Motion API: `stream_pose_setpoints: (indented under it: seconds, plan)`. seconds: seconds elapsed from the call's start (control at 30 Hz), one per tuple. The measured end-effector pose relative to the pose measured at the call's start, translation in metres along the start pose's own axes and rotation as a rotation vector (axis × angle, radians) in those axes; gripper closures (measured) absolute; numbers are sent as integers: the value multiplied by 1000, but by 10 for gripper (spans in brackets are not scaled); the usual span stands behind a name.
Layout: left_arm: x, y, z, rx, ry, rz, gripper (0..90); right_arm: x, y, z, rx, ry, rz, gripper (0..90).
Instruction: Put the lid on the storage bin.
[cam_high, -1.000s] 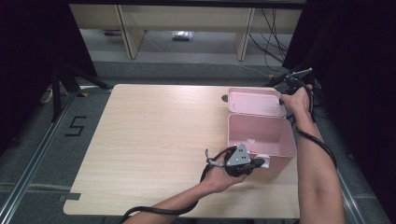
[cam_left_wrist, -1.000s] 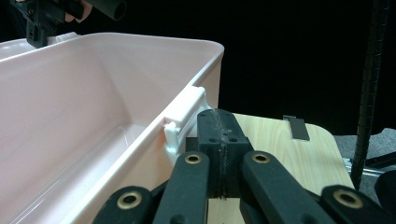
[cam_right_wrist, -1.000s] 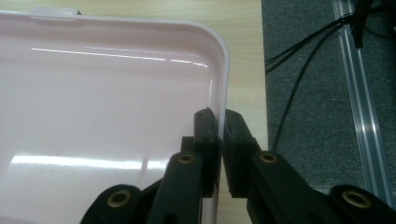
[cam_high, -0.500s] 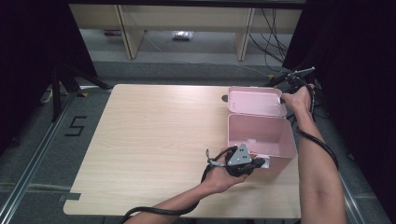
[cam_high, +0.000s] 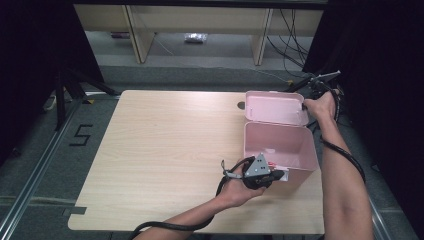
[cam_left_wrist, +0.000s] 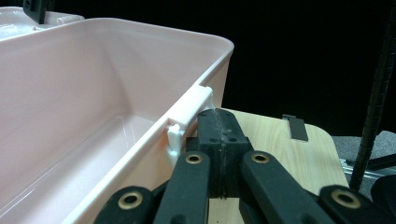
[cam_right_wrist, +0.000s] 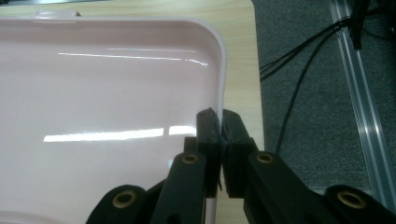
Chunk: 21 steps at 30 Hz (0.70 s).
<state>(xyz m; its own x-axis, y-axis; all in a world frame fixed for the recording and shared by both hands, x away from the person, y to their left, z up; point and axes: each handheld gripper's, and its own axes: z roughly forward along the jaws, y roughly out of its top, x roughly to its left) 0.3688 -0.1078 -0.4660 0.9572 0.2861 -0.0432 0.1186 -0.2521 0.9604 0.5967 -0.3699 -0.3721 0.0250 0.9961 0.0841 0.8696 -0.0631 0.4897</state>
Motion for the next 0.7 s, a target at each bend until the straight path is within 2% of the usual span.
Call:
stream_pose_setpoints:
  seconds: [0.03, 0.07, 0.1, 0.33, 0.37, 0.5, 0.67, 0.7]
  plan:
    - [0, 0, 0, 0, 0, 0, 900, 0, 0, -1, -1, 1, 0, 884]
    - [0, 0, 0, 0, 0, 0, 900, 1, 0, -2, 0, 2, 21, 884]
    - [0, 0, 0, 0, 0, 1, 900, 0, -1, -1, -21, 2, -6, 885]
    - [-1, 0, 0, 7, 4, 3, 900, 0, 0, -5, -26, 4, -17, 885]
    - [-1, 0, 0, 7, 4, 1, 900, 4, 0, -7, -17, 7, 30, 886]
    - [0, 1, 0, 12, 3, 2, 900, 0, 1, -9, -36, 4, -21, 886]
    - [0, 1, 1, 1, -8, -3, 900, 1, 2, -13, -35, 3, -10, 887]
    - [1, 1, 1, 2, -8, -2, 900, 0, 2, -13, -49, 5, -25, 887]
